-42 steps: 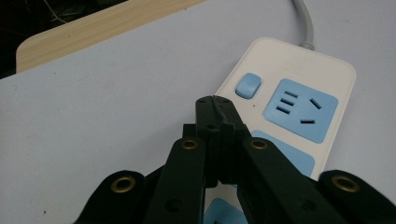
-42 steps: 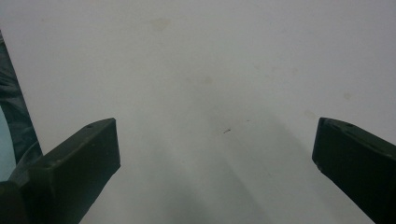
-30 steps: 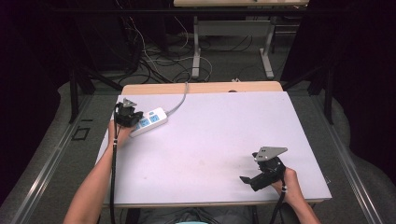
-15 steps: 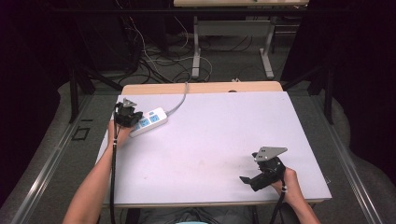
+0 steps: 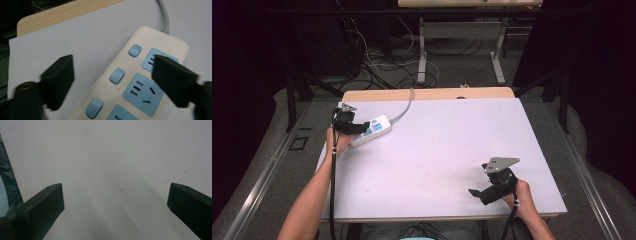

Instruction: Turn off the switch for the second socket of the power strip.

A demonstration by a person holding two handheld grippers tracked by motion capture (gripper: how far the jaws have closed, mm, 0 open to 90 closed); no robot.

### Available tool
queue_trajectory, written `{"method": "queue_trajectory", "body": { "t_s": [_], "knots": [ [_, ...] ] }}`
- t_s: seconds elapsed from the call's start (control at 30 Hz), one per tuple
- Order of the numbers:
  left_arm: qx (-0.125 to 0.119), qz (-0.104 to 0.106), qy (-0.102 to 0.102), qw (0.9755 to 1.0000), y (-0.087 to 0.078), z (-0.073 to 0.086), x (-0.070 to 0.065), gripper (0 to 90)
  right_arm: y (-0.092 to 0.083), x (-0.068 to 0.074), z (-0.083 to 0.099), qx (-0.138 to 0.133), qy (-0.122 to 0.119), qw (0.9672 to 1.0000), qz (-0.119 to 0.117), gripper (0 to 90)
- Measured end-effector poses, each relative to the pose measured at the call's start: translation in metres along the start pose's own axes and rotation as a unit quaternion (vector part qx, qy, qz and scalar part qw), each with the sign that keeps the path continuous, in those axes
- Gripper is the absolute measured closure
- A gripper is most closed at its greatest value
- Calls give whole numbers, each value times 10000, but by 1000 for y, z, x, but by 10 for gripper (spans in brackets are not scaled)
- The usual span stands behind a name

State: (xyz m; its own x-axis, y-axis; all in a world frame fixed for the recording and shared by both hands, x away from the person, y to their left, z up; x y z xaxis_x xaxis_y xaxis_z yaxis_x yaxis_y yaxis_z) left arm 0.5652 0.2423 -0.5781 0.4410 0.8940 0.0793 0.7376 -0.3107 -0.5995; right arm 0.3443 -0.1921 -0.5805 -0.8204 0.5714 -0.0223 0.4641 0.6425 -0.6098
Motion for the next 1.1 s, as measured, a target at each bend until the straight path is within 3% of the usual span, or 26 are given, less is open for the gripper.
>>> {"method": "queue_trajectory", "body": {
  "t_s": [0.07, 0.23, 0.37, 0.77, 1.1],
  "knots": [
    [-102, 43, -106, 9999, -1, -3, -1, 141, 0, 0, 0, 0, -14, 10000, 0, 5],
    [45, 51, -108, 9999, -7, -3, -2, 0, 0, 0, 0, -4, -11, 10000, -2, 5],
    [-99, 31, -132, 9999, -10, -7, -3, 0, 0, 0, 0, -7, -9, 10000, 9, 5],
    [-82, 164, -171, 9997, -22, -6, -9, 0, 0, 0, 0, -14, 0, 10000, 6, 5],
    [-88, 217, 29, 9997, -39, -4, -17, 0, 0, 0, 0, -20, -3, 10000, 5, 5]
  ]
}}
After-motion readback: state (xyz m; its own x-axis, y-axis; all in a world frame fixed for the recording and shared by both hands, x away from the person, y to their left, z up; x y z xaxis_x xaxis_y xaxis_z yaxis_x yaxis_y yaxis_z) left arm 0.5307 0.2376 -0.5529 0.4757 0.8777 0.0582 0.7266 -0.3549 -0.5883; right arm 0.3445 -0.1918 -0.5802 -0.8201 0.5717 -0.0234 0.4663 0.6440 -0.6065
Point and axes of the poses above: each handheld gripper's, and its own axes: y roughly forward along the jaws, z roughly out of its underside, x roughly to its left, the point moved 8 cm from there along y, roughly forward along the jaws, and after that the axes turned 5 degrees about -x, right-handed, at the moved point
